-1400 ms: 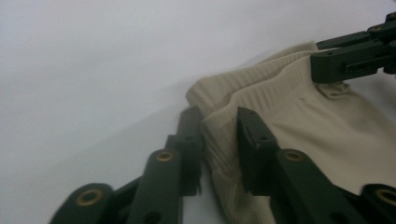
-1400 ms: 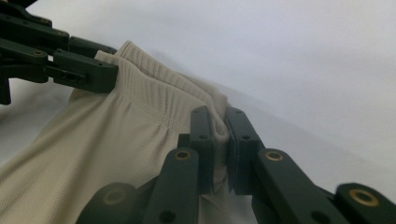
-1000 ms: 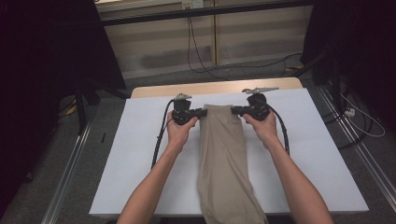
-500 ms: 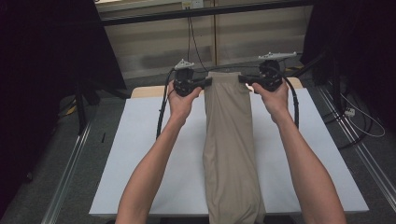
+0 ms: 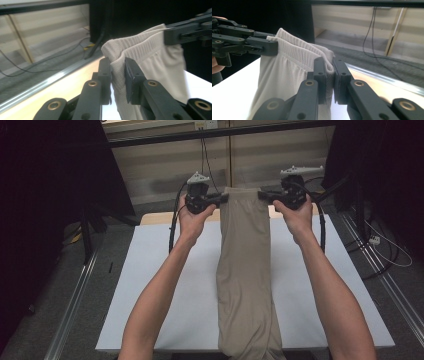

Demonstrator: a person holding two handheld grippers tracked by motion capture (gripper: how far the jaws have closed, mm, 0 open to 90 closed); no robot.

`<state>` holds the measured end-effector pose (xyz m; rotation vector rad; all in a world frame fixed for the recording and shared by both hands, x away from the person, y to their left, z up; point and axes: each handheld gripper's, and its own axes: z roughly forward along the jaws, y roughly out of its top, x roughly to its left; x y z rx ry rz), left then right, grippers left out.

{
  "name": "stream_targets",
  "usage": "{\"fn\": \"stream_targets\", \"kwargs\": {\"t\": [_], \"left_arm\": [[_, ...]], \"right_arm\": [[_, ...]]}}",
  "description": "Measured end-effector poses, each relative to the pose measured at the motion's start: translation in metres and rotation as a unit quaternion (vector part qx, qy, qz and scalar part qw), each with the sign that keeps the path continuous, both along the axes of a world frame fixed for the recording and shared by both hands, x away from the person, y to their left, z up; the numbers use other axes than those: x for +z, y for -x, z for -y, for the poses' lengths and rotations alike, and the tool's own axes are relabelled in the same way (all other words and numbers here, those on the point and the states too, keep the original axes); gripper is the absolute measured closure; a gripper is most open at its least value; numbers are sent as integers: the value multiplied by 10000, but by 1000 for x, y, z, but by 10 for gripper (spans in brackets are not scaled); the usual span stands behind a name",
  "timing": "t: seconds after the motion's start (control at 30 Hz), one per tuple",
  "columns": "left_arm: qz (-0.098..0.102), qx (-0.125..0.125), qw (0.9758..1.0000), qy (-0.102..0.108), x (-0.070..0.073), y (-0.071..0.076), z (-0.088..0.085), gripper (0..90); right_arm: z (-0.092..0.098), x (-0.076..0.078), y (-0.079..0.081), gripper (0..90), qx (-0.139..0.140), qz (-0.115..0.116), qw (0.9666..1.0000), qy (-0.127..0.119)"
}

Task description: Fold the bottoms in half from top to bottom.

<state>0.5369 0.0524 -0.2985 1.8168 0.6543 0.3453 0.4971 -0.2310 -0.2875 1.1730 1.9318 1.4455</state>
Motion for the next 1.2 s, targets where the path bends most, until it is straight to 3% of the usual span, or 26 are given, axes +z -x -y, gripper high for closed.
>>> {"fn": "stream_targets", "kwargs": {"t": [0.03, 0.07, 0.13, 0.17, 0.2, 0.23, 0.27, 0.3, 0.33, 0.37, 0.4, 0.43, 0.47, 0.5, 0.63, 0.87, 0.9, 0.97, 1.0, 1.07, 1.13, 1.17, 1.2], "left_arm": [[0, 0, 10000, 0, 0, 0, 0, 770], [-31, -61, 10000, -14, -4, 4, -1, 770], [-56, -197, 9998, -68, -14, 23, -4, 770], [-56, -197, 9998, -68, -14, 23, -4, 770], [-53, -343, 9994, -55, -20, 38, -8, 770], [-53, -343, 9994, -55, -20, 38, -8, 770], [-69, -494, 9987, -72, -25, 56, -12, 768], [-69, -494, 9987, -72, -25, 56, -12, 767], [-81, -603, 9981, -48, -31, 74, -17, 767], [-81, -603, 9981, -48, -31, 74, -17, 767], [-68, -701, 9975, -20, -39, 93, -22, 767], [-113, -767, 9970, -21, -42, 103, -25, 767], [-113, -767, 9970, -21, -42, 103, -25, 767], [-112, -815, 9966, -45, -46, 112, -28, 767], [-104, -974, 9950, -173, -62, 147, -37, 764], [-195, -1384, 9884, -600, -93, 196, -48, 761], [-262, -1508, 9853, -754, -103, 206, -48, 760], [-285, -1565, 9840, -797, -107, 211, -48, 759], [-345, -1670, 9812, -907, -114, 219, -47, 757], [-340, -1693, 9805, -933, -118, 223, -47, 757], [-357, -1793, 9758, -1198, -130, 233, -44, 758], [-357, -1793, 9758, -1198, -130, 233, -44, 758], [-372, -1846, 9731, -1329, -134, 235, -43, 758]], "right_arm": [[0, 0, 0, 826, 0, 0, 10000, 0], [3, -11, 8, 826, 76, -41, 9999, -80], [4, -21, 18, 826, 131, -61, 9998, -116], [4, -25, 25, 826, 177, -70, 9998, -90], [4, -28, 32, 826, 239, -55, 9996, -110], [4, -28, 32, 826, 239, -55, 9996, -110], [5, -34, 48, 826, 355, -65, 9992, -157], [5, -34, 48, 826, 355, -65, 9992, -157], [5, -38, 66, 826, 491, -52, 9987, -158], [4, -40, 75, 826, 539, -63, 9985, -92], [3, -42, 84, 826, 587, -48, 9982, -69], [2, -45, 93, 826, 659, -38, 9978, -75], [1, -47, 102, 826, 703, -54, 9975, -10], [1, -47, 102, 826, 703, -54, 9975, -10], [-7, -60, 137, 826, 931, -115, 9955, 149], [-15, -95, 193, 825, 1265, -310, 9912, 255], [-17, -109, 206, 824, 1349, -399, 9896, 315], [-17, -113, 209, 824, 1369, -440, 9889, 370], [-18, -123, 219, 822, 1408, -556, 9872, 507], [-19, -127, 222, 820, 1422, -583, 9864, 589], [-21, -137, 237, 817, 1448, -623, 9831, 928], [-21, -137, 237, 817, 1448, -623, 9831, 928], [-22, -140, 241, 815, 1461, -688, 9823, 952]]}}
